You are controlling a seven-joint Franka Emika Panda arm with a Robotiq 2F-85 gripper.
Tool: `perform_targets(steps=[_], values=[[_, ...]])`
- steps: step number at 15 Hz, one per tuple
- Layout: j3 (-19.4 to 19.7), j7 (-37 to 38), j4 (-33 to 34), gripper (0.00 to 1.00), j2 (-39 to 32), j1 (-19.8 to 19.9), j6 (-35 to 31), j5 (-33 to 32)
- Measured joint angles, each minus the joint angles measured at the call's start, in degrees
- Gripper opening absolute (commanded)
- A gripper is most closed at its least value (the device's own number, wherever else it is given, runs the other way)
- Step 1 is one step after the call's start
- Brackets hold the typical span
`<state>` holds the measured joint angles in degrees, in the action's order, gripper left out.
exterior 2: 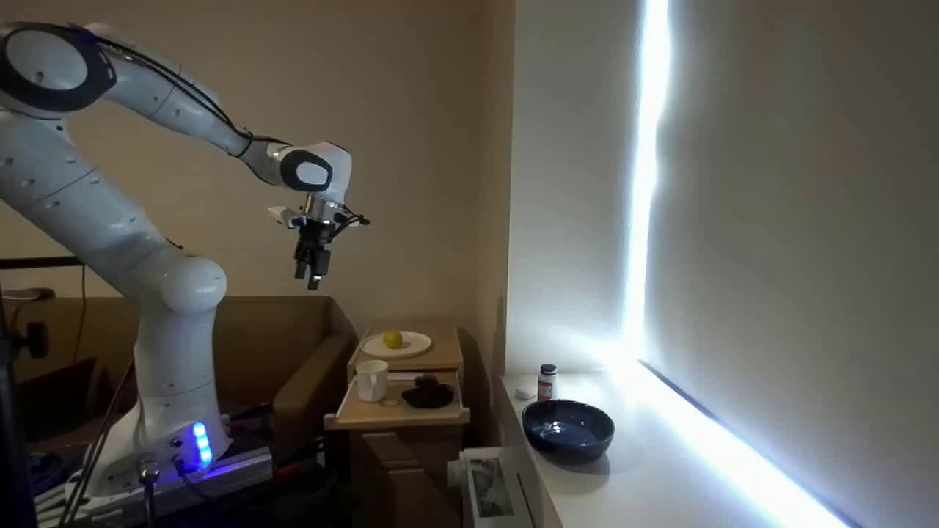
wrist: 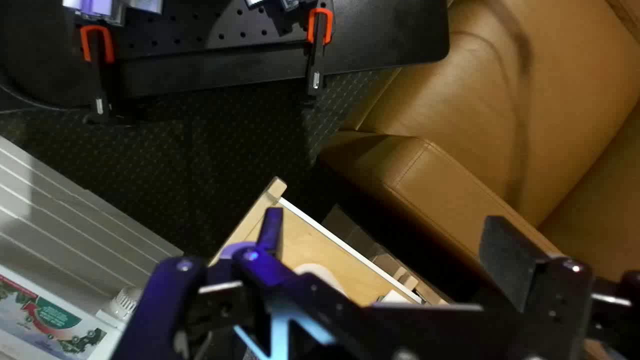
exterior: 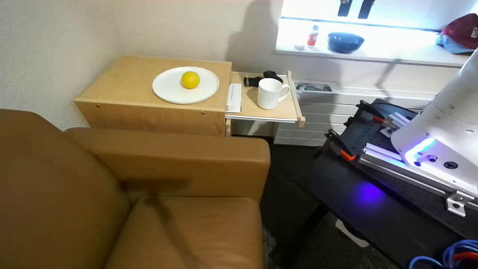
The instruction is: Pick up the cup and put it on top of the drawer, then pick up the clothe and put it in the bowl and close the drawer
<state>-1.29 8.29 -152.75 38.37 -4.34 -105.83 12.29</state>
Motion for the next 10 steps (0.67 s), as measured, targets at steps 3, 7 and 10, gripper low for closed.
perform_targets(steps=[3,7,10], values=[[0.0,0.0,0.0,1.00,0.0,0.0,0.0,0.0],[-0.1,3.7,0.0,1.00,-3.4,0.9,-3.6,0.5],[0.0,8.4,0.3,1.00,-12.3,2.6,-11.6,3.3]])
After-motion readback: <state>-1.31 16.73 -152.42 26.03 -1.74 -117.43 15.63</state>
